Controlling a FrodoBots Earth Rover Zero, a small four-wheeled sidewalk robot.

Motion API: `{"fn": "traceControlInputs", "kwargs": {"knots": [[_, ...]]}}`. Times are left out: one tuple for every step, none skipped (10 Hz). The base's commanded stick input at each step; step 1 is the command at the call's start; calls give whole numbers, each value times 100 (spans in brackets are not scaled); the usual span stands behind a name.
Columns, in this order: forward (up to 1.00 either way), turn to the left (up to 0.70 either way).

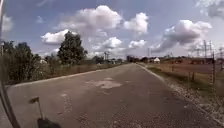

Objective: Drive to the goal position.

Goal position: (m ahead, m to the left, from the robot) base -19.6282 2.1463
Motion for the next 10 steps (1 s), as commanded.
{"fn": "traceControlInputs", "kwargs": {"knots": [[4,0],[4,0],[4,0],[4,0],[4,0],[4,0],[4,0],[4,0],[4,0],[4,0]]}}
